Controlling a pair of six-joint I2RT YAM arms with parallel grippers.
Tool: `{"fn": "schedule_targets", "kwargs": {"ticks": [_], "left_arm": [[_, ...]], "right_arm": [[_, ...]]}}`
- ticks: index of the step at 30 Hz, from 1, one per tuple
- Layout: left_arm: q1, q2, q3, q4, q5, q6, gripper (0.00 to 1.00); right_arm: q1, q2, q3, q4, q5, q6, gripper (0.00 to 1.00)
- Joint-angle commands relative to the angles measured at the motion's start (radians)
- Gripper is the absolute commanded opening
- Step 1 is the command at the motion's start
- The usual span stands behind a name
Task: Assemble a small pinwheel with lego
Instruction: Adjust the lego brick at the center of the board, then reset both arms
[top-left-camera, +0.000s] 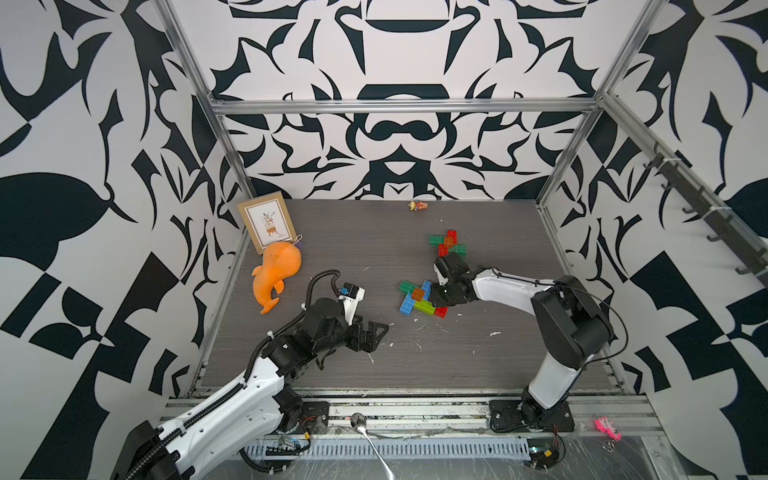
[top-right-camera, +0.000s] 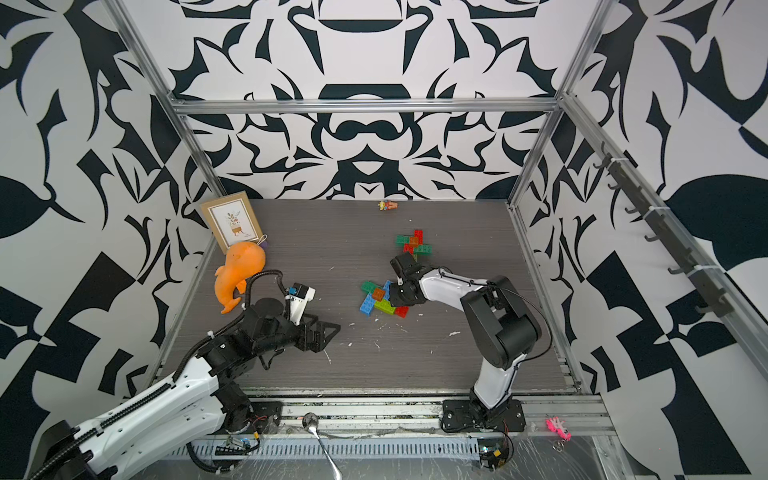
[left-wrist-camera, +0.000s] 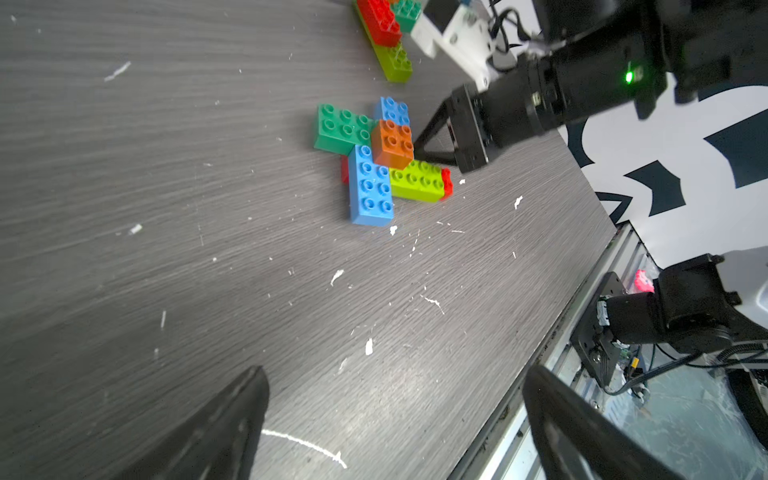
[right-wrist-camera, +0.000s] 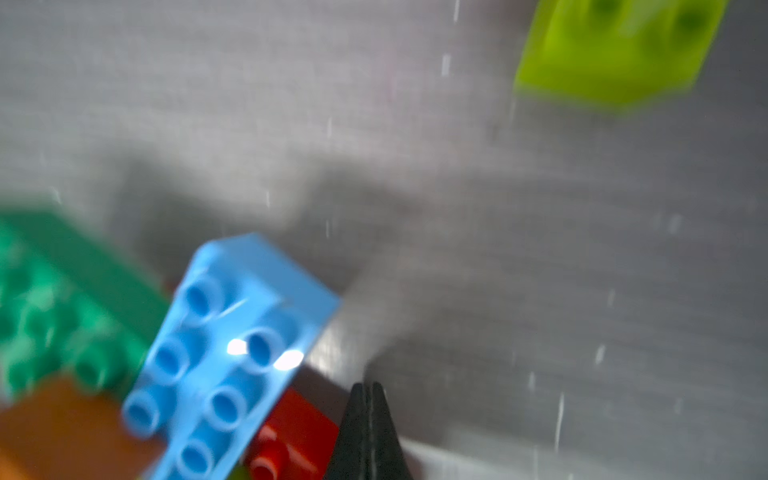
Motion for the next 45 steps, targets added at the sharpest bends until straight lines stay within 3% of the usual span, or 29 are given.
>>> {"fn": "schedule_targets", "kwargs": {"ticks": [1, 8, 13, 21, 24, 28, 29, 30, 32, 33, 35, 37, 40, 42, 45], "left_arm": [[-0.001, -0.018, 0.016, -0.026, -0.015, 0.022, 1.0], [-0.002, -0.011, 0.018, -0.02, -0.027, 0.031, 1.0], [-0.002, 0.021, 0.022, -0.009, -0.031, 0.023, 1.0], [-0.001, 0.039, 0.002, 0.018, -0.043, 0.008, 1.0], [-0.002, 0.049, 0.006, 0.022, -0.092, -0.017, 1.0], [0.005, 0.079, 0.048, 0.024, -0.239, -0.094, 1.0], [0.008, 0.088, 0.065, 0.017, -0.306, -0.106, 1.0], [0.008, 0.099, 0.086, -0.002, -0.384, -0.107, 1.0], [0.007, 0.133, 0.143, -0.073, -0.635, -0.102, 1.0], [0.008, 0.148, 0.154, -0.077, -0.743, -0.094, 1.0], [0.013, 0.173, 0.141, -0.004, -0.942, -0.02, 1.0], [0.037, 0.179, 0.116, 0.08, -1.073, 0.033, 1.0], [0.09, 0.206, 0.081, 0.232, -1.143, 0.206, 1.0], [0.152, 0.257, 0.062, 0.331, -1.12, 0.323, 1.0], [0.268, 0.318, 0.001, 0.481, -1.047, 0.384, 1.0]], "right_arm": [[0.055, -0.101, -0.106, 0.057, 0.034, 0.081, 0.0], [0.196, -0.219, -0.286, 0.16, 0.117, 0.216, 0.0], [0.276, -0.154, -0.262, 0.203, 0.17, 0.254, 0.0], [0.306, -0.116, -0.225, 0.232, 0.172, 0.261, 0.0], [0.308, -0.185, -0.236, 0.192, 0.215, 0.262, 0.0], [0.304, -0.316, -0.191, 0.049, 0.289, 0.206, 0.0], [0.302, -0.353, -0.173, 0.013, 0.299, 0.175, 0.02], [0.294, -0.385, -0.154, -0.014, 0.309, 0.147, 0.12], [0.26, -0.456, -0.128, -0.042, 0.315, 0.071, 0.57], [0.232, -0.485, -0.123, -0.051, 0.318, 0.044, 0.66], [0.145, -0.55, -0.123, -0.028, 0.298, -0.041, 0.73], [0.046, -0.624, -0.158, 0.031, 0.299, -0.088, 0.93], [-0.122, -0.699, -0.215, 0.106, 0.357, -0.117, 0.98], [-0.217, -0.714, -0.253, 0.152, 0.439, -0.104, 0.99], [-0.301, -0.7, -0.363, 0.358, 0.453, -0.264, 0.99]]}}
